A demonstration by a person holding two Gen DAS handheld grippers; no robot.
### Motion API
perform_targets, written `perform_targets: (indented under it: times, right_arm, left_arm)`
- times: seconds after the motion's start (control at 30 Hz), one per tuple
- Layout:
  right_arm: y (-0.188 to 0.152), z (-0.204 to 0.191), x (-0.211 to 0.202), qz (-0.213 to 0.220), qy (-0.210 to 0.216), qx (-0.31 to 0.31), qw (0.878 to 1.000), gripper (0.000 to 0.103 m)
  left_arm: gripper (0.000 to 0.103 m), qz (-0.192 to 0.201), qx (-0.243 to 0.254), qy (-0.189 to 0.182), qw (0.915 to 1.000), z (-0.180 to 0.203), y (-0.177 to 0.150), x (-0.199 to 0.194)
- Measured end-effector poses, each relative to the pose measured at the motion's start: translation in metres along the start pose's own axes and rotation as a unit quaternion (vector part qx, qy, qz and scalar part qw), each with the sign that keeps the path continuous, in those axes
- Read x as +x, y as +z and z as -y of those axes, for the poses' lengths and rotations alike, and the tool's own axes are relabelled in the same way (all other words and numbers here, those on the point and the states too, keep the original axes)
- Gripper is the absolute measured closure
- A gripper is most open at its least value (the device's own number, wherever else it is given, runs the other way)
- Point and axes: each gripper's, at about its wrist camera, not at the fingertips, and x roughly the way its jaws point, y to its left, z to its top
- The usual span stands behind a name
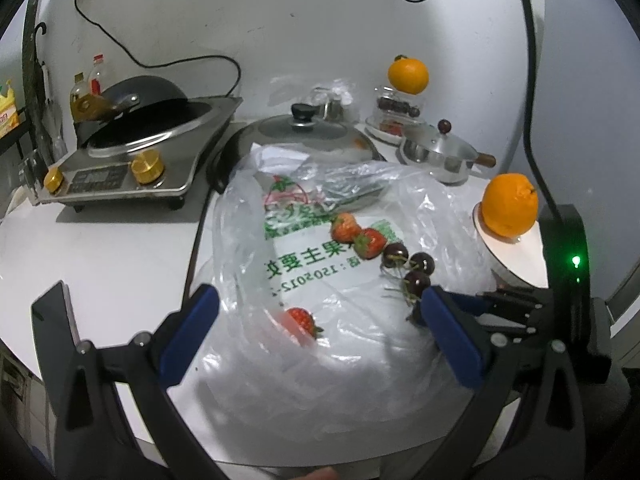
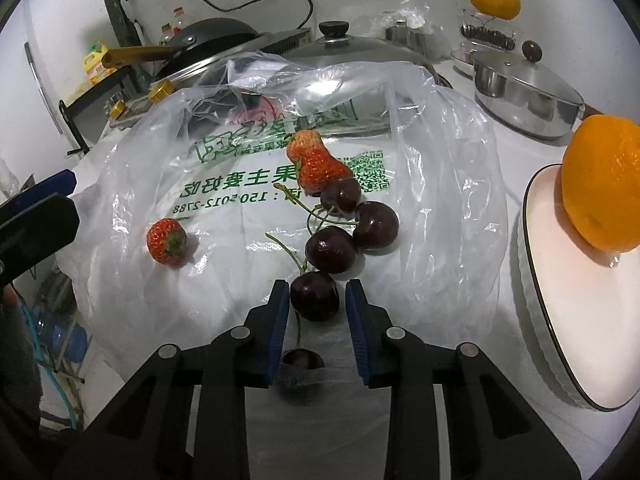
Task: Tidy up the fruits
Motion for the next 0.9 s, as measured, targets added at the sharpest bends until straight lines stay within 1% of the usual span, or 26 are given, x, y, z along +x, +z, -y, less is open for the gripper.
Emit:
perform_targets:
  times: [0.07, 0.1, 0.3, 0.43, 0.63, 0.73, 0.8, 0.9]
  right_arm:
    - [-0.001, 0.0, 0.001, 0.0, 0.003, -0.003, 1.0, 0.074]
    - [-0.001, 0.0, 0.0, 0.001, 0.007, -0.006, 1.0, 0.077]
    - [0.001, 0.003, -0.013, 0.021, 0.025, -0.007, 0.999, 0.077]
    - [0.006, 0.006, -0.031, 0.045, 0.042, -0.006, 0.998, 0.077]
    - [0.011, 0.012, -0.051, 0.073, 0.049, -0.007, 0.996, 0.077]
    - [0.011, 0.017, -0.057, 0.081, 0.048, -0.002, 0.996, 0.077]
    - [0.01, 0.02, -0.058, 0.081, 0.045, 0.001, 0.996, 0.077]
    - [0.009, 0.024, -0.058, 0.079, 0.042, 0.004, 0.996, 0.077]
  left_arm:
    - [0.001, -0.006, 0.001, 0.001, 1.0, 0.002, 0.0, 0.003]
    - [0.001, -0.007, 0.003, 0.002, 1.0, 0.004, 0.0, 0.004]
    - [0.001, -0.003, 0.017, 0.007, 0.9998, 0.011, 0.004, 0.002]
    - [0.001, 0.006, 0.024, 0.007, 0.9997, 0.018, 0.009, -0.002]
    - [0.001, 0.022, 0.045, 0.0, 0.9987, 0.033, 0.019, -0.005]
    - [0.001, 0.01, 0.059, -0.015, 0.9981, 0.04, 0.019, 0.005]
    - [0.001, -0.006, 0.059, -0.025, 0.9979, 0.041, 0.017, 0.014]
    - [0.001, -0.02, 0.057, -0.035, 0.9975, 0.039, 0.014, 0.024]
